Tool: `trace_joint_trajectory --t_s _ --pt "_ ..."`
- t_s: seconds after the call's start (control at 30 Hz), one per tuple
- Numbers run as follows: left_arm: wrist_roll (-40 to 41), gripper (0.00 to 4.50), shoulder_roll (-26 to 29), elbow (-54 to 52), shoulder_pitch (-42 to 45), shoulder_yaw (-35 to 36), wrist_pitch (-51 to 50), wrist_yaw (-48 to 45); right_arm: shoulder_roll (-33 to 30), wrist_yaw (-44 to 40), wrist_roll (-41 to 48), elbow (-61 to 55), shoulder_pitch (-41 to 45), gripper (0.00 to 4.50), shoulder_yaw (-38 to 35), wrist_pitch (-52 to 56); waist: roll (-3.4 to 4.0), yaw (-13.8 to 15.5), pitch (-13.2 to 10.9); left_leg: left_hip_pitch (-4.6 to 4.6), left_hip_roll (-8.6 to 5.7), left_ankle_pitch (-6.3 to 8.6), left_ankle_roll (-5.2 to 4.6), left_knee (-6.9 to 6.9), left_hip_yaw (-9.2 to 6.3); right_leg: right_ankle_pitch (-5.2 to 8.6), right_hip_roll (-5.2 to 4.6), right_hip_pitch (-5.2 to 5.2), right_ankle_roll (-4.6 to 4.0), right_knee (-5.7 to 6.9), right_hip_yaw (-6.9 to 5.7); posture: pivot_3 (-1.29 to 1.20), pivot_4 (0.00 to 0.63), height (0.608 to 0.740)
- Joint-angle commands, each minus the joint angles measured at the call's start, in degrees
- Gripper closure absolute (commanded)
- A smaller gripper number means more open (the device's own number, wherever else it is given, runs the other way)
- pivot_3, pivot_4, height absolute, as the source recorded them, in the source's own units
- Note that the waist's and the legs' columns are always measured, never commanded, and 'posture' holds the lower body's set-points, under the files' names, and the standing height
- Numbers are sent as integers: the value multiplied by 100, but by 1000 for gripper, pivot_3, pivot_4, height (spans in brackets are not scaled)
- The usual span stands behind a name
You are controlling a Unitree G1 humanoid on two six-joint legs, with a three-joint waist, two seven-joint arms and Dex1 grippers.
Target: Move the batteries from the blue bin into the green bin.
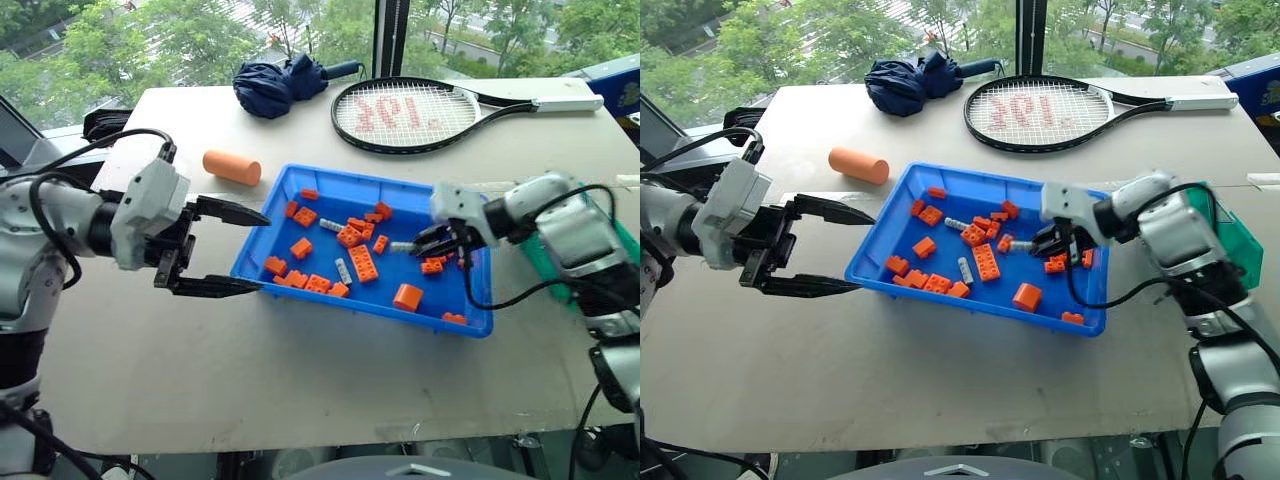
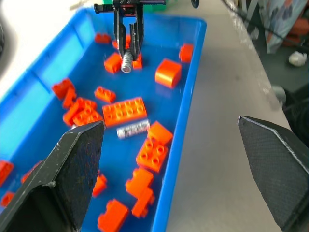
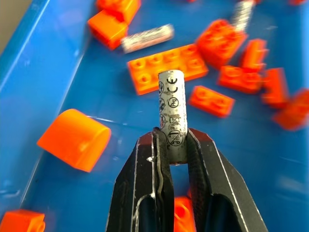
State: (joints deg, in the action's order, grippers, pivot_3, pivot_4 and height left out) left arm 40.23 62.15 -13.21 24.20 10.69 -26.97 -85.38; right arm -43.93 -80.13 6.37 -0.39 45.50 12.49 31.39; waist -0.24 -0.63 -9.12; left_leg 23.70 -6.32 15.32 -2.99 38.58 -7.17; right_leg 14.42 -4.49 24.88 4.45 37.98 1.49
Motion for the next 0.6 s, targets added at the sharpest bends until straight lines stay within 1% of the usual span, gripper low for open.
trace_joint_trajectory --t_s 0.03,0.13,0.27,0.4,0.57,0.6 --pt "358 0 -123 -243 237 143 -246 221 -809 329 256 -496 -263 4469 -966 669 2 24 -1 4 -3 0 0 0 -3 -1 -4 0 -2 -2 -4 0 150 740" --pt "442 0 -273 -236 446 57 -344 348 -1477 616 231 -463 -687 4469 -1527 946 3 27 -2 4 -7 0 0 0 -4 -1 -8 -1 -2 -1 -4 0 150 740" --pt "500 0 -546 -183 785 -125 -454 451 -2047 1103 137 -173 -1381 4469 -2155 1175 6 7 -1 1 -7 -1 1 -1 2 -1 -7 -1 -2 4 1 0 150 740" --pt "388 0 -772 -59 1101 -307 -427 522 -2194 1748 9 210 -1864 4469 -2517 1275 8 -25 0 -2 -7 -2 1 0 12 -2 -7 0 -2 9 10 0 150 740" --pt "348 0 -894 60 1359 -412 -431 529 -2238 2127 18 342 -2168 4469 -2591 1160 11 -23 2 -2 -6 -2 1 0 17 -2 -7 3 -2 11 14 0 150 740" --pt "321 0 -904 83 1392 -429 -420 536 -2230 2189 46 365 -2151 4029 -2605 1144 12 -23 1 -2 -6 -2 1 0 18 -2 -7 3 -2 11 15 0 150 740"
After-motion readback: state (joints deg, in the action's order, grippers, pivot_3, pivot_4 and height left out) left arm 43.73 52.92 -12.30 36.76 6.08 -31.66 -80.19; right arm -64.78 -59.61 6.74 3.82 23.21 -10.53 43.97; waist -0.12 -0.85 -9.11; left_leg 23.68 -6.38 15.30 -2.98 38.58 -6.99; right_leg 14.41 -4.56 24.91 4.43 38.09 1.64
